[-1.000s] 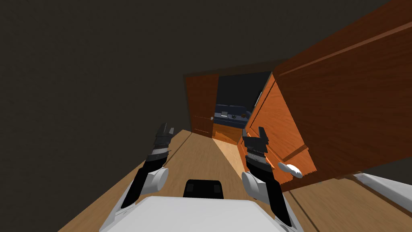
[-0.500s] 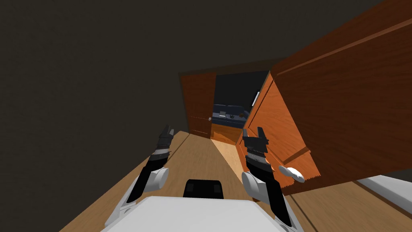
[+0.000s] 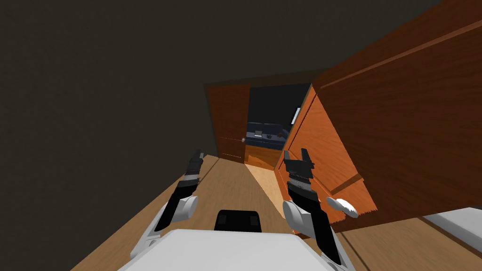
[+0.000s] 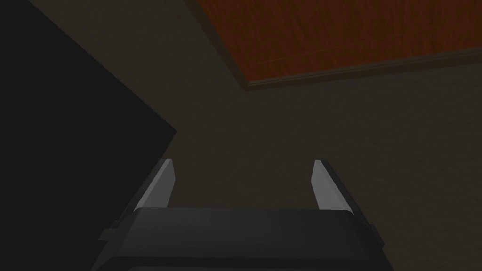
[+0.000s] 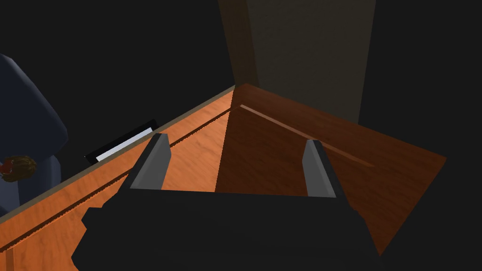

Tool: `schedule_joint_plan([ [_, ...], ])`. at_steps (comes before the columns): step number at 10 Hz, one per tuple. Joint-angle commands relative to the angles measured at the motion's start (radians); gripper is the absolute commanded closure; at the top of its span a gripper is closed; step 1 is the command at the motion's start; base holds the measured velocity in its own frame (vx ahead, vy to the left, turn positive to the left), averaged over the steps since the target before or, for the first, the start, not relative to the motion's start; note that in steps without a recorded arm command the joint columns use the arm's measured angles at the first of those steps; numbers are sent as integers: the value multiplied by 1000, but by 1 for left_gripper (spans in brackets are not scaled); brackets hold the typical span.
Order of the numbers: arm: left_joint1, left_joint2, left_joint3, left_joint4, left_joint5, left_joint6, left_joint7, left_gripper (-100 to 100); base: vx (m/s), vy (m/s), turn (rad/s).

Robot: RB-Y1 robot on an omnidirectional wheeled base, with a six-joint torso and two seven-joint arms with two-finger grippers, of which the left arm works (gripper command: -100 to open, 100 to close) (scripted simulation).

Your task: Pull the door open

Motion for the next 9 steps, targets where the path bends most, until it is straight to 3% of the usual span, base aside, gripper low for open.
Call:
schedule_joint_plan([
  [1,-5,4,5,28,-7,-10,-30,-100,111,-40,-51],
  [9,-46,23,42,191,-43,-60,-176,-100,93,-28,-73],
])
